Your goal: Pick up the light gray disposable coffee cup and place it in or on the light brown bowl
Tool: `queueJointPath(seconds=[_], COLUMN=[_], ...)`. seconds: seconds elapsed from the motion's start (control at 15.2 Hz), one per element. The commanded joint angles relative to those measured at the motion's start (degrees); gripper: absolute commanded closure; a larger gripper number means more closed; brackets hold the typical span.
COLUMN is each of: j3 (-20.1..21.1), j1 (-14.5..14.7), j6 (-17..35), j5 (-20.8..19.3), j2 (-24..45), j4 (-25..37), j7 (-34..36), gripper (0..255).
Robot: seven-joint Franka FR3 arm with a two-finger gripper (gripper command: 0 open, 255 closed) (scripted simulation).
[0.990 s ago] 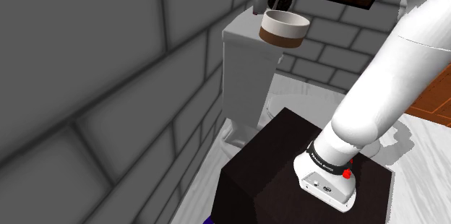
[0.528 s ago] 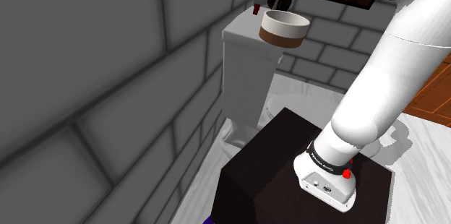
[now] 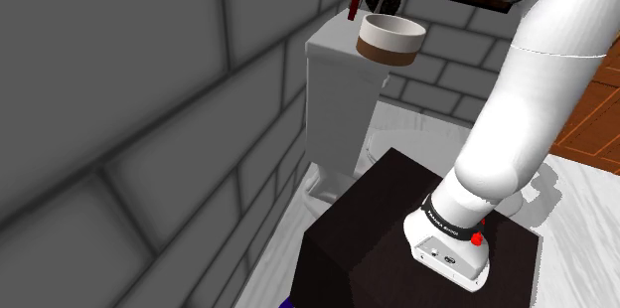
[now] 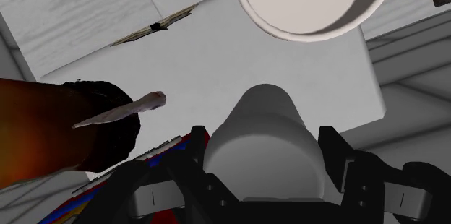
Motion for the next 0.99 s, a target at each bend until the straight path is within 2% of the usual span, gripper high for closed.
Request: queueJointPath(seconds=[0.0, 0.07, 0.13, 0.26, 0.46, 0.92], j3=[-0.2, -0.3, -0.3, 0.0, 0.5, 2.1], j1=[-0.4, -0.6, -0.7, 0.5, 1.6, 2.5], j6=[-3.1, -5.0, -5.3, -2.5, -1.1, -2.5], j5=[0.3, 0.5, 0.5, -0.7, -2.1, -4.5], j2=[2.7, 4.4, 4.7, -3.1, -11.6, -27.1], j4=[5.8, 9.5, 10.0, -0.6, -10.6, -24.7], j7=[-0.7, -1.1, -1.2, -0.2, 0.8, 2.4], gripper=[255, 255, 255, 255, 255, 255])
